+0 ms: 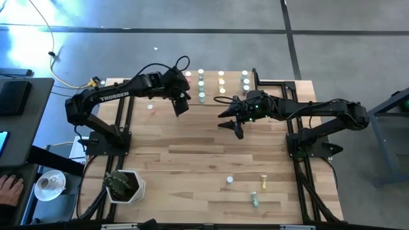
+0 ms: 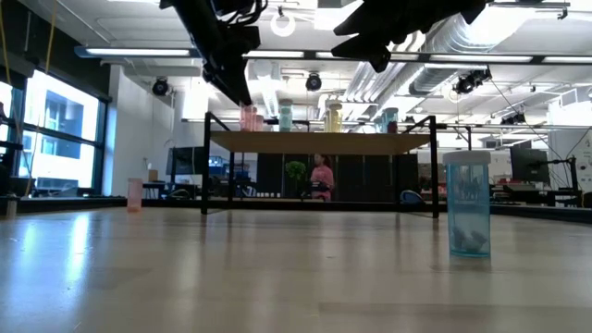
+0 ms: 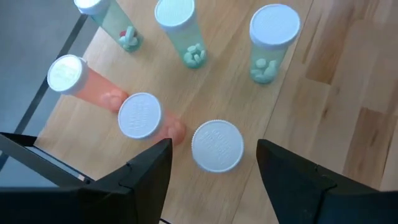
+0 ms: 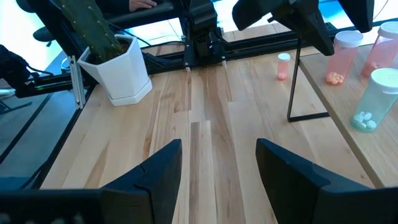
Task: Pick and place medicine bottles onto shelf by color
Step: Put the blue medicine bottle on the shelf
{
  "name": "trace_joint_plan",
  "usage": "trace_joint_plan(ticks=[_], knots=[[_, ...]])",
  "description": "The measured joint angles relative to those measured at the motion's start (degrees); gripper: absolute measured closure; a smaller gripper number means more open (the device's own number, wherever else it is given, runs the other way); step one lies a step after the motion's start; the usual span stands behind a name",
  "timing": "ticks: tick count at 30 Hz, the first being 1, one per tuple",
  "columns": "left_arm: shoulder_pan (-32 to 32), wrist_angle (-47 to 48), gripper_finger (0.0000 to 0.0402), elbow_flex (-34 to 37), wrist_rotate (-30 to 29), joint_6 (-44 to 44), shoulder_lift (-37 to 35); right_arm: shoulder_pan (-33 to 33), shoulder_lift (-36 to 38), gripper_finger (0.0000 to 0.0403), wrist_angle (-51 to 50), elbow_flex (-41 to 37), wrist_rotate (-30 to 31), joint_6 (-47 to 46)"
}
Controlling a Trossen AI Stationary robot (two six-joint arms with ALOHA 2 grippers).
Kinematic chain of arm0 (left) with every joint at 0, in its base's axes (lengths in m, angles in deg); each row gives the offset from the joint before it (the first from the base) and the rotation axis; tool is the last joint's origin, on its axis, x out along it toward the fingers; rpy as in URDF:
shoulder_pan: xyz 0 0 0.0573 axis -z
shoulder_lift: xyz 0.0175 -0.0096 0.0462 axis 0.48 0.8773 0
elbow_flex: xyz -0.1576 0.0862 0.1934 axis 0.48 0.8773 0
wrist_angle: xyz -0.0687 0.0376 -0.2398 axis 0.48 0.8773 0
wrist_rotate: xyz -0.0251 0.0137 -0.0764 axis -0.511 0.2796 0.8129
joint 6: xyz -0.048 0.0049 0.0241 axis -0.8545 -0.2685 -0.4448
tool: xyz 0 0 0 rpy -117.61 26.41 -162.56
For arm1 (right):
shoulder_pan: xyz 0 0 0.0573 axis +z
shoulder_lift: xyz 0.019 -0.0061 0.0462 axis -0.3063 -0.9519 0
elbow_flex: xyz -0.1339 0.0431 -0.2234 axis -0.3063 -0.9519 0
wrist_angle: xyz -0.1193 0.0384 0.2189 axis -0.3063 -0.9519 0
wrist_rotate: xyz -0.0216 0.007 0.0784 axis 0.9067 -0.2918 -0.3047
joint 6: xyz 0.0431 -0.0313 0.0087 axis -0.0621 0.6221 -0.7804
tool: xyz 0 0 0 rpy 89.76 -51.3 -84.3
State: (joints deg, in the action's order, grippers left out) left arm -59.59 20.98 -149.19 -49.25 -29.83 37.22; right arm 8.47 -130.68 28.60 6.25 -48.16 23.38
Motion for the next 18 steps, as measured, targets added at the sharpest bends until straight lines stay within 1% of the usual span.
trace_joint_plan(ticks=[9, 18], knots=[[0.2, 0.0, 0.0177, 0.0, -0.5, 0.5, -2.6, 0.0, 0.0, 0.0206, 0.0, 0.0, 0.0, 0.0], [0.2, 0.0, 0.0177, 0.0, -0.7, 0.4, -6.9, 0.0, 0.0, 0.0206, 0.0, 0.0, 0.0, 0.0]])
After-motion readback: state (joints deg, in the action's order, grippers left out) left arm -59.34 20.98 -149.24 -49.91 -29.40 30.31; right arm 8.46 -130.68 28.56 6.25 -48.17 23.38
